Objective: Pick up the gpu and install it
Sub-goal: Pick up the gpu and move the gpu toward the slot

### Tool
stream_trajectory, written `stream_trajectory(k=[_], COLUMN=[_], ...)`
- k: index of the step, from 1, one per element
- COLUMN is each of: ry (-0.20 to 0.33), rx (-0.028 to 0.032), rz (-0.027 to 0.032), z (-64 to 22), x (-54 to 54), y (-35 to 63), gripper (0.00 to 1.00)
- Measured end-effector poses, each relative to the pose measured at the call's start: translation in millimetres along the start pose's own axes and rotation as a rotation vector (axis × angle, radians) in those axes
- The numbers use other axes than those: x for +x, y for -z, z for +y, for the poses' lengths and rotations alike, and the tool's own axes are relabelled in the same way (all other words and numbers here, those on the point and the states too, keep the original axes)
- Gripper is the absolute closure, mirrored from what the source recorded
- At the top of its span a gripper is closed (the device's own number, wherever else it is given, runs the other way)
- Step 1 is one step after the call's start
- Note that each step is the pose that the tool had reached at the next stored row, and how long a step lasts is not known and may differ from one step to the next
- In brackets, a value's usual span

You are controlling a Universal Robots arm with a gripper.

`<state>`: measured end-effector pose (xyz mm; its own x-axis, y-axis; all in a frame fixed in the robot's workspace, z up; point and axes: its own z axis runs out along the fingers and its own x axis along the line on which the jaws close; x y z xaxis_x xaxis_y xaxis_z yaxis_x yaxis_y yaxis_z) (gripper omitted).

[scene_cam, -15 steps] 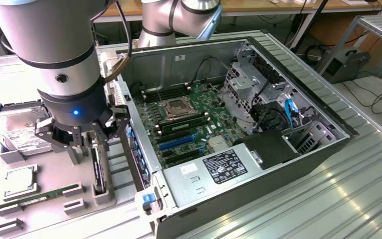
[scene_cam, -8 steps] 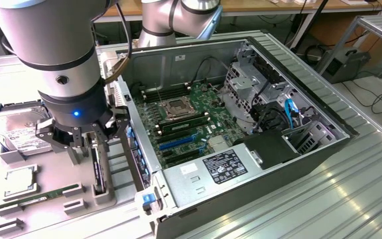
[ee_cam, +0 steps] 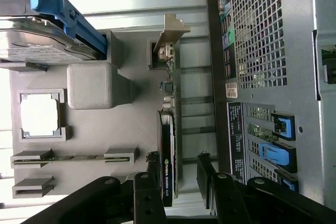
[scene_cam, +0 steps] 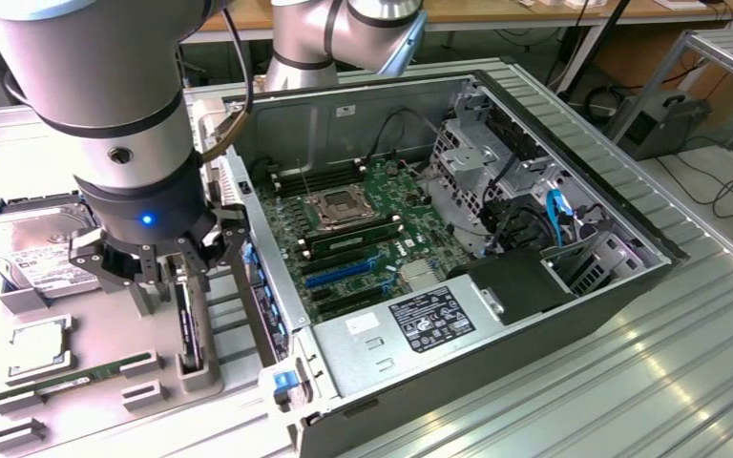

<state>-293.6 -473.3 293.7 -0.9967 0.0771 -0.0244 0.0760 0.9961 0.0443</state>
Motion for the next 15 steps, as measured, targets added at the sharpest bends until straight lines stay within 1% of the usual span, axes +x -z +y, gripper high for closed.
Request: stream_trajectory(k=[7, 15], ry=[0.000, 0.000], rx=[-0.0001, -0.0001], rz=[-0.0001, -0.0001], z=[0.0, -0.2], x=[0.1, 1.9], y=[-1.8, -6.3], gripper=[0.58, 0.58])
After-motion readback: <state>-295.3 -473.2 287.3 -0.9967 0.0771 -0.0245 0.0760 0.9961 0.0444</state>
